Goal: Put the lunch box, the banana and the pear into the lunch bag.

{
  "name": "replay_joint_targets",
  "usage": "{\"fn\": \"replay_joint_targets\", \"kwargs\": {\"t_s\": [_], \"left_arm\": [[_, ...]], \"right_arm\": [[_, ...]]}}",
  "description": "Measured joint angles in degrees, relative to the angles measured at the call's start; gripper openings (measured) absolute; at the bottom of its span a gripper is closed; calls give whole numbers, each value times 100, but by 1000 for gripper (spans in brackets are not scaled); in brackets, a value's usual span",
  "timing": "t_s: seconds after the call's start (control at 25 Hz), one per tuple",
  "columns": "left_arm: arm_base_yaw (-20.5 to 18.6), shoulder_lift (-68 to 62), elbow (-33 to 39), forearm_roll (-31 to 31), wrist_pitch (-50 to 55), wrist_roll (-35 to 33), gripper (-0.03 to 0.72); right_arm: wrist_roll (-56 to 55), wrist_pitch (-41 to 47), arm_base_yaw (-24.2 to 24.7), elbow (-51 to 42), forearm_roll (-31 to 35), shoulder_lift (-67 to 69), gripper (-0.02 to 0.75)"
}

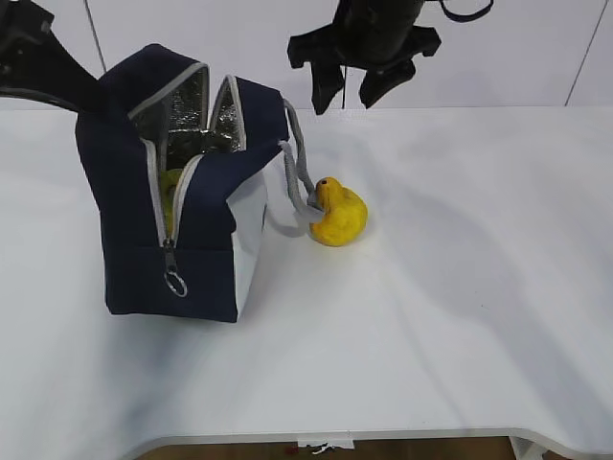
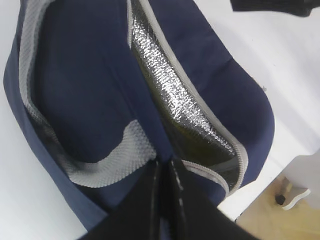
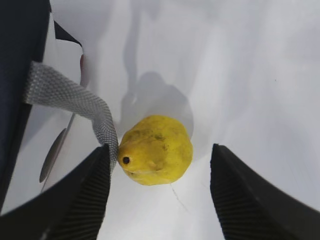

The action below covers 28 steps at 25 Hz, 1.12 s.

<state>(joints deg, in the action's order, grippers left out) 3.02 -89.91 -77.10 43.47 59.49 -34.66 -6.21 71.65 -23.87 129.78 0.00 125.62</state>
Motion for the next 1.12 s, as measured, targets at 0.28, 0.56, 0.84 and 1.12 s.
{"fn": "replay_joint_targets", "kwargs": {"t_s": [0.28,0.56,0.84,1.12], "left_arm": [[0,0,0,-12,92,0,-6],[0,0,0,-15,171,0,-6],[0,0,0,-35,268,0,-6],[0,2,0,-39,268,0,-6]], "right_arm": [[-13,9,0,-290,-91,62,477],[-13,9,0,-295,244,253,477],[-13,-11,0,-656,257,311,477],[-13,-11,0,-751,339,380,477]]}}
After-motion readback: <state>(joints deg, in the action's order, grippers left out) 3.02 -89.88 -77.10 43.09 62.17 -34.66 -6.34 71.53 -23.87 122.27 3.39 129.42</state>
